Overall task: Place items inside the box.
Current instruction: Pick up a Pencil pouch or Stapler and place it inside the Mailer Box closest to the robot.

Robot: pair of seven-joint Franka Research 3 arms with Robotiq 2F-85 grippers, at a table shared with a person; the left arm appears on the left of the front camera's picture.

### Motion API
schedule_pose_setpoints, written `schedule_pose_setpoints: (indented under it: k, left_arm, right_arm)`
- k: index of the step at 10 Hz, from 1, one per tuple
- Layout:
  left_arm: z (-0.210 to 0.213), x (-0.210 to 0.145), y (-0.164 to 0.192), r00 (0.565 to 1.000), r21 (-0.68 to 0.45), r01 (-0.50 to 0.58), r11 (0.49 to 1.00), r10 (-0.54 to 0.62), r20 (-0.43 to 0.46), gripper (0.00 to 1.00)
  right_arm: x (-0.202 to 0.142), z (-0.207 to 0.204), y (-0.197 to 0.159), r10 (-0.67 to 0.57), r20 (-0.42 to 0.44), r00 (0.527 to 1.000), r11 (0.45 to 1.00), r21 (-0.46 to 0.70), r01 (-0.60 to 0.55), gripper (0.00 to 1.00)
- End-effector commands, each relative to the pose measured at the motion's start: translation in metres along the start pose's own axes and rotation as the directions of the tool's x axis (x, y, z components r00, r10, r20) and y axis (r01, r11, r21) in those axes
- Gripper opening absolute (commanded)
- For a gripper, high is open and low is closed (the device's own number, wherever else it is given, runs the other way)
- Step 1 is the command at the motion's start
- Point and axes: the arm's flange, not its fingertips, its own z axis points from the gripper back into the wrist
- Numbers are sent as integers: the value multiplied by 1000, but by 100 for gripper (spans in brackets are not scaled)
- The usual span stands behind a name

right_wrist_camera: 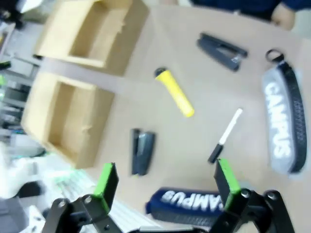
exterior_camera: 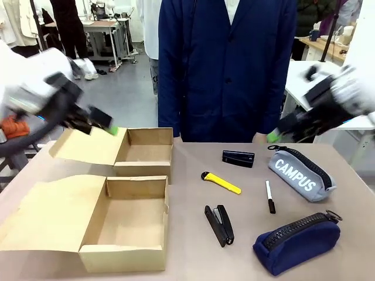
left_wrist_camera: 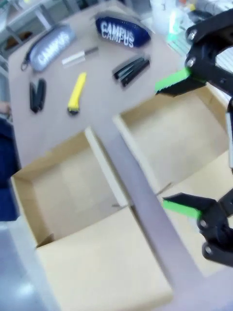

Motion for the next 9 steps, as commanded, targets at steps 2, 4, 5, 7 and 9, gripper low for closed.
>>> schedule_pose_setpoints:
  k: [2,4,5,7,9]
  left_arm:
    - [96,-64,108,937,-194,-309,931,333,108,100]
    - [114,-125,202,764,-348,-555,755,628,144,100]
    - [109,-154,238,599,-370,-702,609,786,157,100]
    - [88,-205,277,345,-616,-689,382,920,185,100]
    - [81,-215,255,213,-716,-559,419,907,364,100]
  right_arm:
    - [-70,106,-103,-211,169,963,964,198,177,100]
    - [-128,150,-190,-422,279,863,871,387,301,100]
    - [-160,160,-218,-455,395,798,854,449,265,100]
    - [-215,163,-250,-421,575,702,890,410,198,100]
    - [-237,148,-267,-586,519,622,809,343,477,100]
